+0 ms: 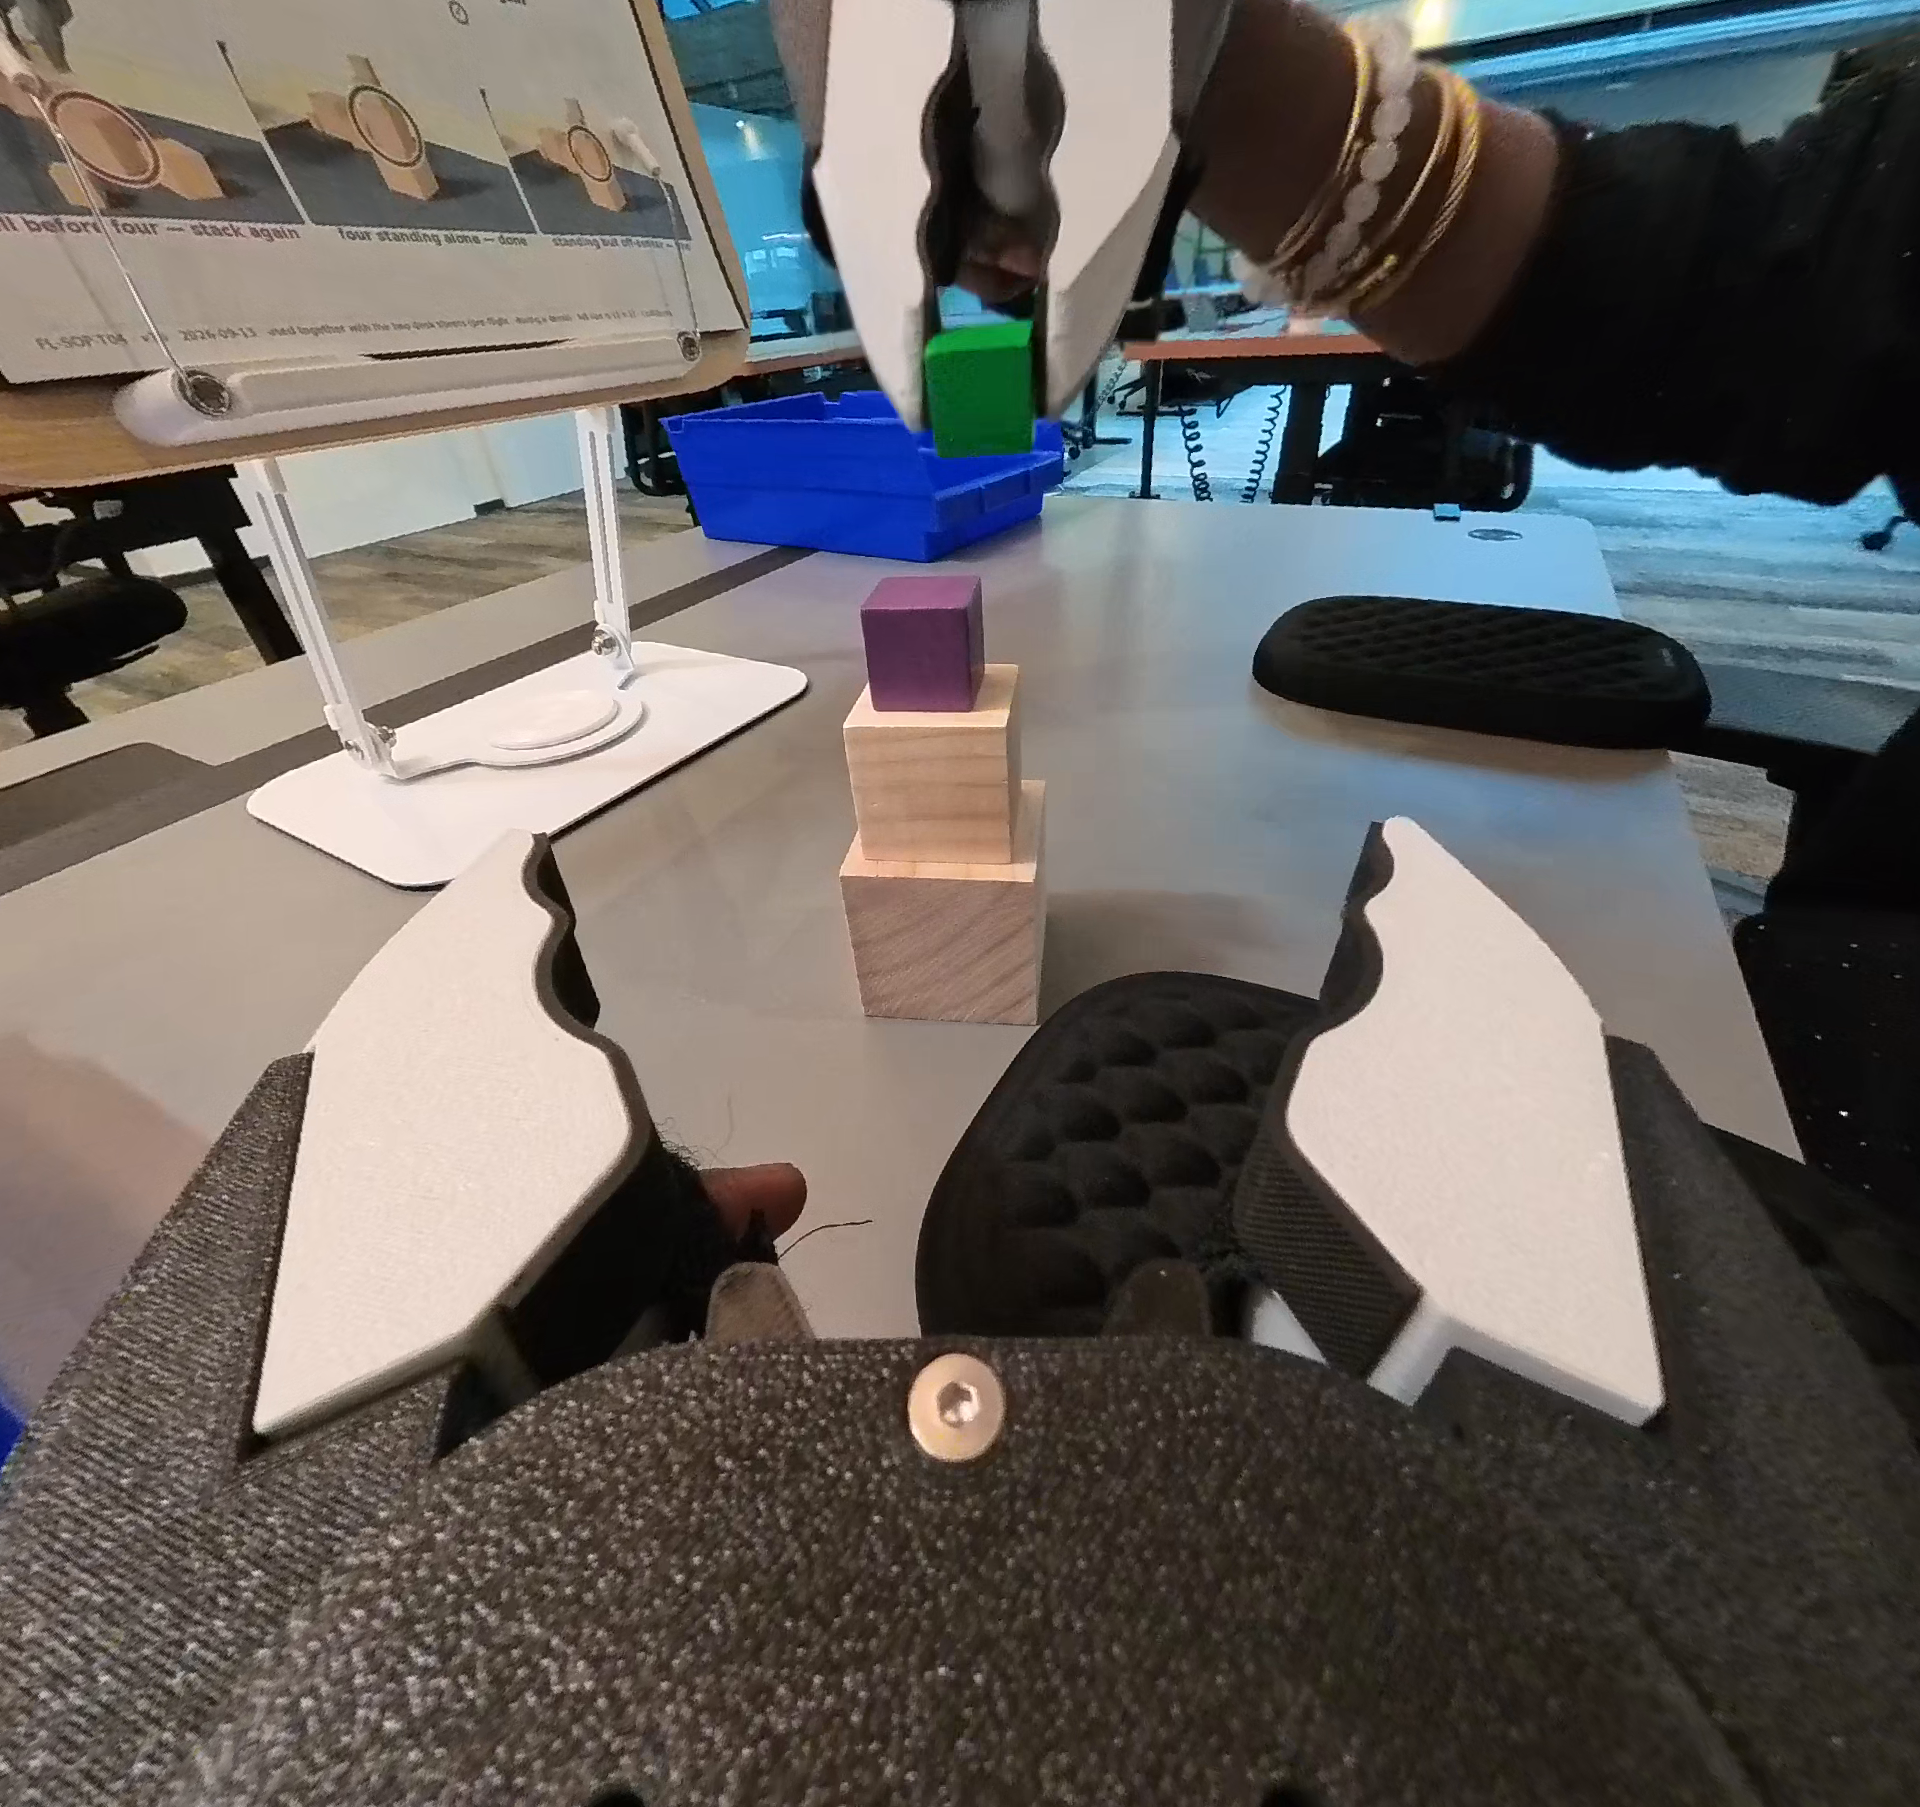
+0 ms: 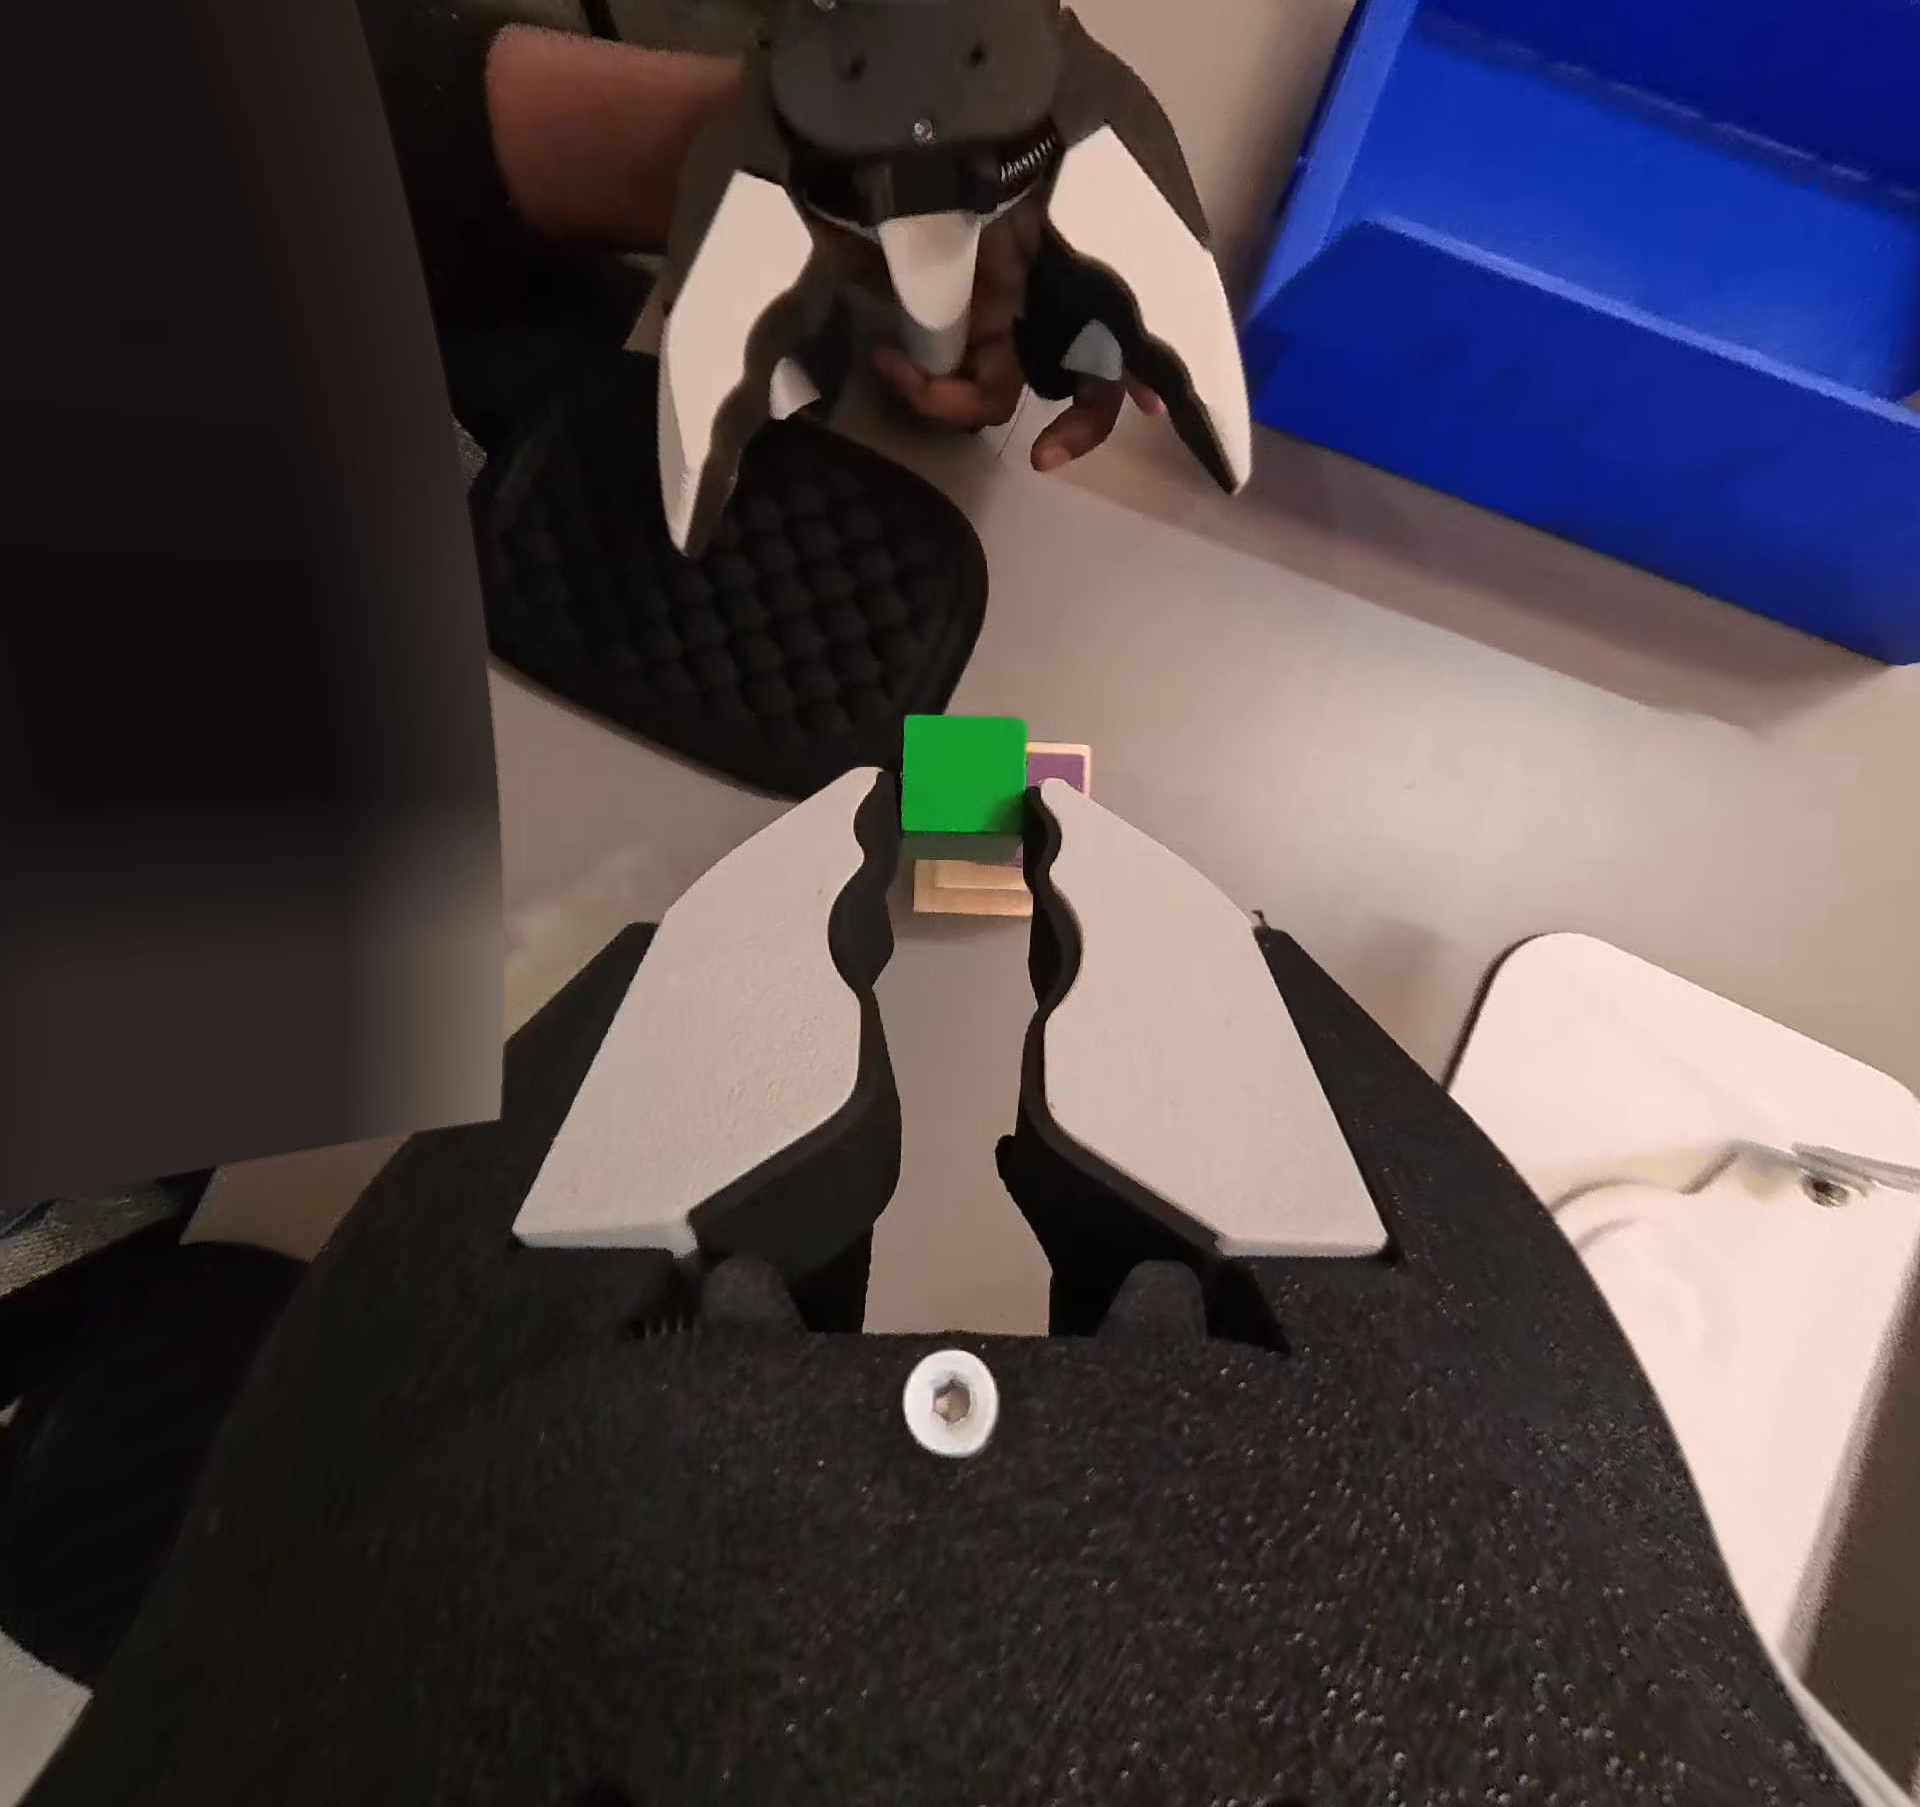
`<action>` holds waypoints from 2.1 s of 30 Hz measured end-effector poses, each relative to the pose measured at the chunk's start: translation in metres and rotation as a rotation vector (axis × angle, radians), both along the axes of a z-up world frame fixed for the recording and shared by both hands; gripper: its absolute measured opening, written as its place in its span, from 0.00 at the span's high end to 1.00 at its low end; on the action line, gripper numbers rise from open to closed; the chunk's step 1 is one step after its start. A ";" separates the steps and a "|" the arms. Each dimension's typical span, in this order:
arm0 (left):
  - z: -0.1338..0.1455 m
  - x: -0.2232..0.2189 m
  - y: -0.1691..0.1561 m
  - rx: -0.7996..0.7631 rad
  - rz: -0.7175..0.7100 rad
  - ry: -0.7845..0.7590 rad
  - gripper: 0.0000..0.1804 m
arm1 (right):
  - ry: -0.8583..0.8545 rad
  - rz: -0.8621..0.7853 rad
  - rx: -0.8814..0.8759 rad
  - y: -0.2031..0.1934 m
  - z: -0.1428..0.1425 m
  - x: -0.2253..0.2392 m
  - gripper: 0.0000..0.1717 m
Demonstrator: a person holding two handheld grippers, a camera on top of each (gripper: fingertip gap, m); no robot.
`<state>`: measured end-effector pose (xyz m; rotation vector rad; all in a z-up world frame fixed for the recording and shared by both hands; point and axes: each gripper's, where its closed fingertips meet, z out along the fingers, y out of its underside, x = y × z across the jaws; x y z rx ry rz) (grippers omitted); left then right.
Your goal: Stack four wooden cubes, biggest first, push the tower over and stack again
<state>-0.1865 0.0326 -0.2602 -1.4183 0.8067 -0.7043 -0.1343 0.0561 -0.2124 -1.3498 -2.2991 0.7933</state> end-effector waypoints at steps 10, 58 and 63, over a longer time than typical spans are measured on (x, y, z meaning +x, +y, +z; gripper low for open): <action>0.000 0.000 0.000 -0.001 -0.001 -0.002 0.24 | -0.017 -0.046 -0.062 0.012 -0.024 -0.007 0.87; 0.000 -0.001 0.000 -0.001 0.004 -0.004 0.24 | 0.586 -0.360 -0.096 0.002 -0.018 0.040 0.16; 0.000 -0.001 0.001 0.000 0.009 0.001 0.24 | 0.709 -0.486 -0.102 -0.002 -0.016 0.075 0.16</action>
